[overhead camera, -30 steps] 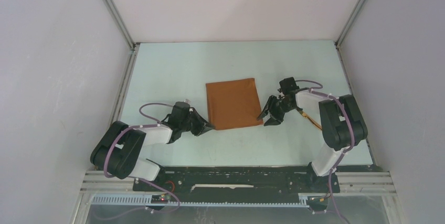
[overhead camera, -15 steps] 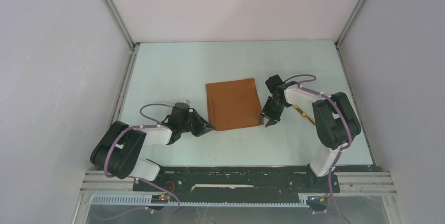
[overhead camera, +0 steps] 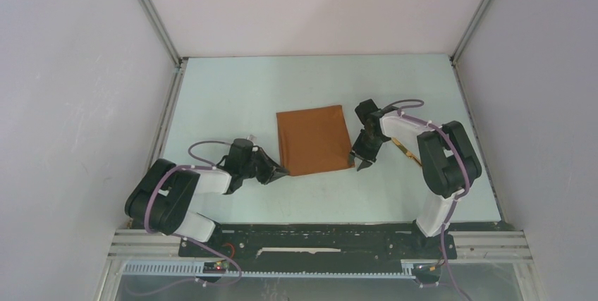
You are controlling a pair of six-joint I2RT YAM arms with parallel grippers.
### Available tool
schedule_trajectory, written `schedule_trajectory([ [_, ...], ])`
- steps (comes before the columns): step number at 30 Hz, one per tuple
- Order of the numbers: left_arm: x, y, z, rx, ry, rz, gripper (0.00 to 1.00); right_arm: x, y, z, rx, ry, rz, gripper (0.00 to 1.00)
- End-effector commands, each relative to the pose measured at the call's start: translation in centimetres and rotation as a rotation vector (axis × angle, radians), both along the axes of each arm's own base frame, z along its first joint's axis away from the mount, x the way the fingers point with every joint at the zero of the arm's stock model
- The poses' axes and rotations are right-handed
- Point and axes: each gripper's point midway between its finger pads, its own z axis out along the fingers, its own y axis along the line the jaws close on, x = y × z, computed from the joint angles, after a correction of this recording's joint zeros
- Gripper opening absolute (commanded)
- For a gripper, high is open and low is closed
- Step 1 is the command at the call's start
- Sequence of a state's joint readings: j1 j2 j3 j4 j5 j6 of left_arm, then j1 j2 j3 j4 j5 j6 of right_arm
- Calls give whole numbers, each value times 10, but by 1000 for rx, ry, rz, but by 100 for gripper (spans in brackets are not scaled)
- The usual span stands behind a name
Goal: Fold the napkin into a case and place the utensils inside
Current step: Smooth out the square-folded napkin at the center of the board.
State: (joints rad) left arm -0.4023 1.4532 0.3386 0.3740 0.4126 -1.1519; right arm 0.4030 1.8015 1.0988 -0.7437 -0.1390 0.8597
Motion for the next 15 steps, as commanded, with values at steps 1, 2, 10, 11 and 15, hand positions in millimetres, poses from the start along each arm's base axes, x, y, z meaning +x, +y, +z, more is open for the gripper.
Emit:
schedule_trajectory([
  [1,1,-2,3,-24,-16,-9,2,13,-1,-7,-50,-37,-5,43],
  [2,1,-2,3,-25,-16,-10,2,14,-2,-7,-55,-40,-6,44],
  [10,-2,-2,1,-34,-9,-12,2,18,1,-14,-77,-31,6,46],
  [11,-2,-2,0,-33,-9,-11,2,18,0,-15,-86,-30,7,46],
  [15,-4,-1,0,-34,-8,-12,2,19,-5,-17,-120,-18,12,45],
])
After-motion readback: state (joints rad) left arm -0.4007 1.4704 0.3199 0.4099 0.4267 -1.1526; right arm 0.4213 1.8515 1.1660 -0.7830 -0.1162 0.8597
